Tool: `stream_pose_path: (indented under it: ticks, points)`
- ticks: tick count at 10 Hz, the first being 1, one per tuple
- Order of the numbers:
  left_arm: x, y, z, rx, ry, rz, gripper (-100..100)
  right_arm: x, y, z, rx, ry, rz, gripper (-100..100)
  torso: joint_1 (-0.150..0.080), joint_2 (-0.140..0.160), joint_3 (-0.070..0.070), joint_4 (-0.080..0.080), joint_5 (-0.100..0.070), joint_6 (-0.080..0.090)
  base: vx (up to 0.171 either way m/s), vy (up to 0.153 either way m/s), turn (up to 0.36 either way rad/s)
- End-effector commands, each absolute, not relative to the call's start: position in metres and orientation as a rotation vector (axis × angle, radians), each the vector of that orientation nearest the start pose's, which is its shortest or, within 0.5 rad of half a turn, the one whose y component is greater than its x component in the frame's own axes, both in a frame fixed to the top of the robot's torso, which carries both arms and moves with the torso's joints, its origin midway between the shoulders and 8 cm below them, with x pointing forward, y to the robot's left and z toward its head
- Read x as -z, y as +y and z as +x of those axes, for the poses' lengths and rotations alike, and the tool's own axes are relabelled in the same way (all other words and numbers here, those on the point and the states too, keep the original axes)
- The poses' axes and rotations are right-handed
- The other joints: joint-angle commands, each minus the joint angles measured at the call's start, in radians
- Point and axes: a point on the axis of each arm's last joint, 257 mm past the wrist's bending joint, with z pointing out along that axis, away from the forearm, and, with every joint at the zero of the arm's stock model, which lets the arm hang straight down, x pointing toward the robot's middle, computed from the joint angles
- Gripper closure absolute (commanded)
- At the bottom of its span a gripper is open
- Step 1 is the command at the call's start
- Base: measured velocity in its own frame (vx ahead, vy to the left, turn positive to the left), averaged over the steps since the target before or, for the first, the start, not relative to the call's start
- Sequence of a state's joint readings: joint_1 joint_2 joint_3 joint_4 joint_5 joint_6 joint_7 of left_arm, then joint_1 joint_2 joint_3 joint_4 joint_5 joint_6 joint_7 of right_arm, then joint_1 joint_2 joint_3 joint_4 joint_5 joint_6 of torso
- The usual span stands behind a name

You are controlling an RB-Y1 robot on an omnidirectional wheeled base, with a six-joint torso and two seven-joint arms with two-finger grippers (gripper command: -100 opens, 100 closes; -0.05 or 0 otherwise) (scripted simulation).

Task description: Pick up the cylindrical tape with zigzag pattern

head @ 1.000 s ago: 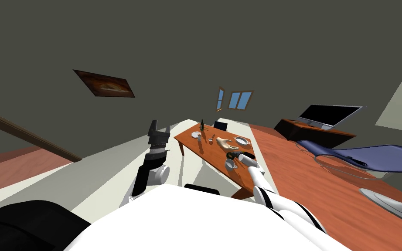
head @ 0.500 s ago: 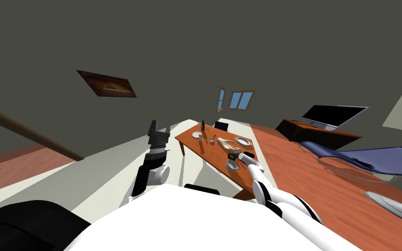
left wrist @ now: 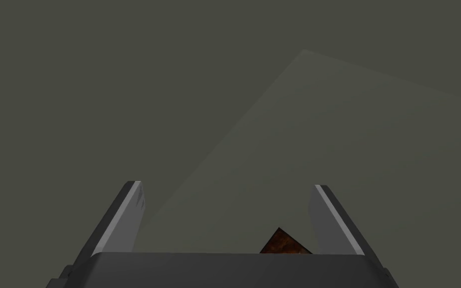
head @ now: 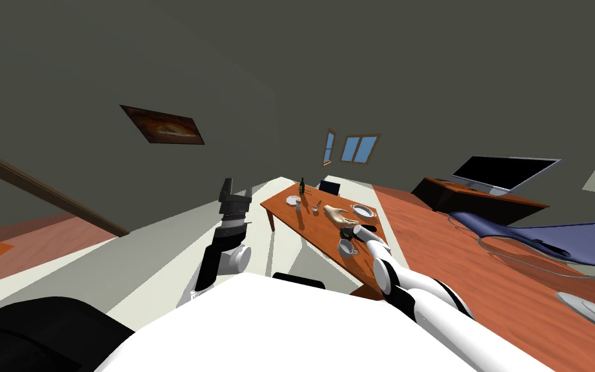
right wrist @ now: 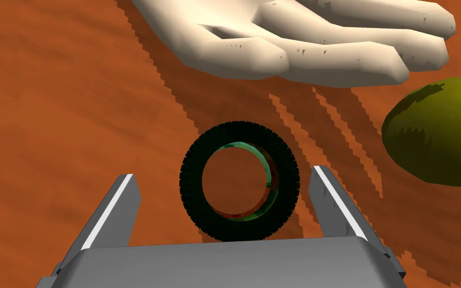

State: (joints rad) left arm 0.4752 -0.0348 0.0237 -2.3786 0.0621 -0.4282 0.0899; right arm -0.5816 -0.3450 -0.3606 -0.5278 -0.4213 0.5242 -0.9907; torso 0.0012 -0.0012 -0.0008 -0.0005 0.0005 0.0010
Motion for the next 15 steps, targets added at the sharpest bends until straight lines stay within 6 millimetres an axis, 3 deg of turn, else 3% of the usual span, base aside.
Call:
stream_pose_path:
  ticks: [1,5,7,10,11,12,15]
  points:
    - [-0.063,0.292,0.333,1.424,0.484,-0.705,0,0.448,-0.406,0.541,1.024,-0.004,-3.052,-100,0.000,0.000,0.000,0.000,0.000,0.000,0.025,0.009,0.017]
    - [-0.063,0.292,0.333,1.424,0.484,-0.705,0,0.459,-0.402,0.530,0.935,0.060,-3.042,-100,-0.001,-0.001,0.000,0.000,0.000,0.000,0.033,0.007,0.016]
    - [-0.063,0.292,0.333,1.424,0.484,-0.705,0,0.481,-0.396,0.506,0.820,0.112,-3.036,-100,-0.002,0.000,0.000,0.000,-0.001,0.000,0.050,-0.018,0.021]
    - [-0.063,0.292,0.333,1.424,0.484,-0.705,0,0.481,-0.396,0.507,0.825,0.108,-3.038,-100,-0.002,0.000,0.000,0.000,-0.001,0.000,0.023,-0.009,0.002]
    - [-0.063,0.292,0.333,1.424,0.484,-0.705,0,0.481,-0.396,0.506,0.822,0.111,-3.037,0,-0.002,0.001,0.001,0.000,0.000,0.000,0.000,0.000,0.000]
    - [-0.063,0.292,0.333,1.424,0.484,-0.705,0,0.485,-0.398,0.503,0.822,0.161,-3.044,-100,-0.002,0.002,0.001,0.000,0.000,0.000,-0.012,-0.045,0.239]
    - [-0.063,0.292,0.333,1.424,0.484,-0.705,0,0.492,-0.401,0.498,0.822,0.236,-3.053,-100,-0.008,0.005,0.003,0.001,-0.002,0.000,-0.041,-0.102,0.172]
